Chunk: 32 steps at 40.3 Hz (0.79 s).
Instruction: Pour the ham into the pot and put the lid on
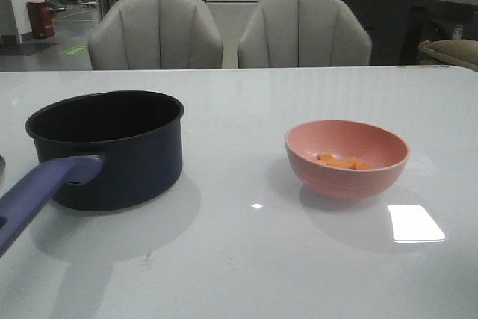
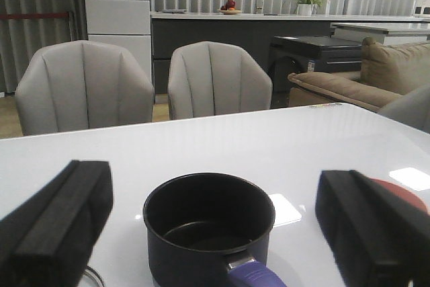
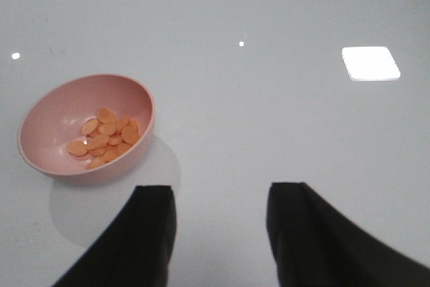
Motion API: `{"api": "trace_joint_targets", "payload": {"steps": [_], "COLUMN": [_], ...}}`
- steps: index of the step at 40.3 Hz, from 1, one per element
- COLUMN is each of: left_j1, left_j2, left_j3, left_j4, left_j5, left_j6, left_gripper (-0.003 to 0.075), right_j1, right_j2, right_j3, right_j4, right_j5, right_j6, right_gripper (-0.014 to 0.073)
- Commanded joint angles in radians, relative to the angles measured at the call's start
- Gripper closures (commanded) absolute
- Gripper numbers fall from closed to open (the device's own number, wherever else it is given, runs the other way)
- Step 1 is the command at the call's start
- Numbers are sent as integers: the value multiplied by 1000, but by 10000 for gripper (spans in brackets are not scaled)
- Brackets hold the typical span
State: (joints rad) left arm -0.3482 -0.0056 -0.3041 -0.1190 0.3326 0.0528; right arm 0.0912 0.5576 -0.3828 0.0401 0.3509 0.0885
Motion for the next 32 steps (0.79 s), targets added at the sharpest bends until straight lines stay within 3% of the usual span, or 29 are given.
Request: {"api": "trace_joint_targets", "payload": {"steps": [1,7,23,32], "left_j1": [-10,-10,-10,-10], "left_j2": [6,6,6,6], "left_j3": [-26,-26,-26,-26], "left_j4": [-3,-3,-3,-3], "left_j5": [-78,-78,-78,-78], "left_j6": [-4,-4,-4,-4], "left_gripper": [64,64,64,64], "right_j1": [-1,1,113,116], "right_j2": [124,319,856,1047], "right_j3": [-82,-190,-500,-640], "right_j4": [22,84,84,84], "right_j5": [-86,-69,-37,25], "right_j6": [-3,-3,-12,-12], "right_gripper": [102,102,102,102]}}
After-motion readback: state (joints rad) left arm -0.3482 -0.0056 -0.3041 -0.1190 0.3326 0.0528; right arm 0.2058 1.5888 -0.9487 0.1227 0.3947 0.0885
